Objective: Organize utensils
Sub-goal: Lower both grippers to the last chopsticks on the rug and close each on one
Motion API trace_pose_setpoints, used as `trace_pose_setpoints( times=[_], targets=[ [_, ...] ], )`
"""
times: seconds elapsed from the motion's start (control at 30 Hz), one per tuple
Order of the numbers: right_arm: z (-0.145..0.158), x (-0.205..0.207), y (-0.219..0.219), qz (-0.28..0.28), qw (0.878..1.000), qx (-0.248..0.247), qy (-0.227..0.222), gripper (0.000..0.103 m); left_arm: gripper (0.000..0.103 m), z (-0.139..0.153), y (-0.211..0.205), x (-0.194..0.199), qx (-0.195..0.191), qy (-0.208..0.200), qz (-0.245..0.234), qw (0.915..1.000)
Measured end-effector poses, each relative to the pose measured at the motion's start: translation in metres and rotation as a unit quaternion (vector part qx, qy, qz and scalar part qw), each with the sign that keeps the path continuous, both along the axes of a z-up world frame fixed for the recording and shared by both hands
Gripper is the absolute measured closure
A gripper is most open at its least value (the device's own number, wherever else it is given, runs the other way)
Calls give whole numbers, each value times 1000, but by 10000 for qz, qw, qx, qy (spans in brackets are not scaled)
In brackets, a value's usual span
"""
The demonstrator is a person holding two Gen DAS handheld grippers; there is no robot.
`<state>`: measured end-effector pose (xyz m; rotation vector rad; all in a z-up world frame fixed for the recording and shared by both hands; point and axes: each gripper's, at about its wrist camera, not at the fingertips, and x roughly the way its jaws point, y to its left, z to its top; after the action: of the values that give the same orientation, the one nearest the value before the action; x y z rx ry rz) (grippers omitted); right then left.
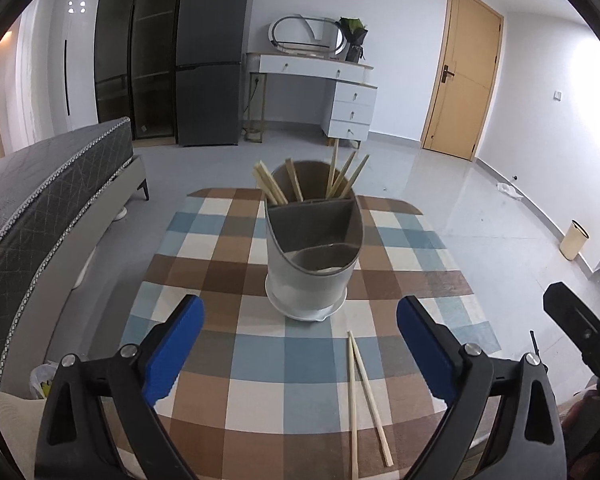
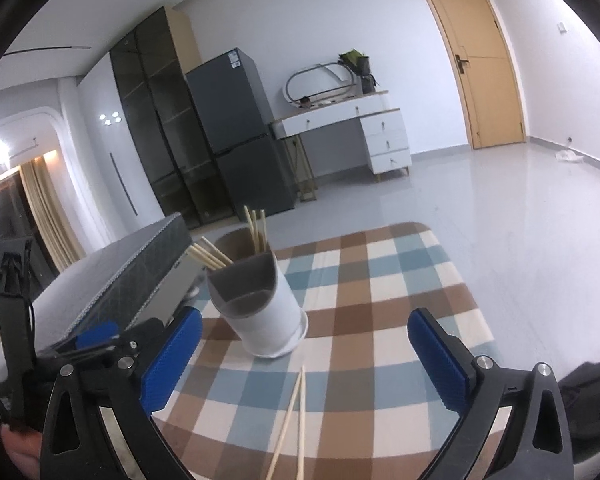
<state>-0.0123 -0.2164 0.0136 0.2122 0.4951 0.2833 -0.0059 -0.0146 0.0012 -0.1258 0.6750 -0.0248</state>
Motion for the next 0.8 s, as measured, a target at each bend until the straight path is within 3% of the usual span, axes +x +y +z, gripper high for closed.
trace_pose_setpoints(
  times=[0.13, 0.37, 0.67, 0.8],
  targets=[
    [-14, 12, 10, -61, 9992, -316, 218, 0, 9, -13, 6, 9, -52, 171, 86, 9998],
    [-42, 35, 24, 180, 9933, -518, 1014, 0, 9, -41, 15, 22, 165, 543, 321, 9979],
    [-70, 53, 39, 266, 9802, -859, 1762, 1, 9, -60, 30, 41, -123, 1248, 550, 9906],
    [-79, 59, 52, 386, 9745, -1063, 1937, 2, 9, -61, 32, 44, -290, 1347, 556, 9889]
  ],
)
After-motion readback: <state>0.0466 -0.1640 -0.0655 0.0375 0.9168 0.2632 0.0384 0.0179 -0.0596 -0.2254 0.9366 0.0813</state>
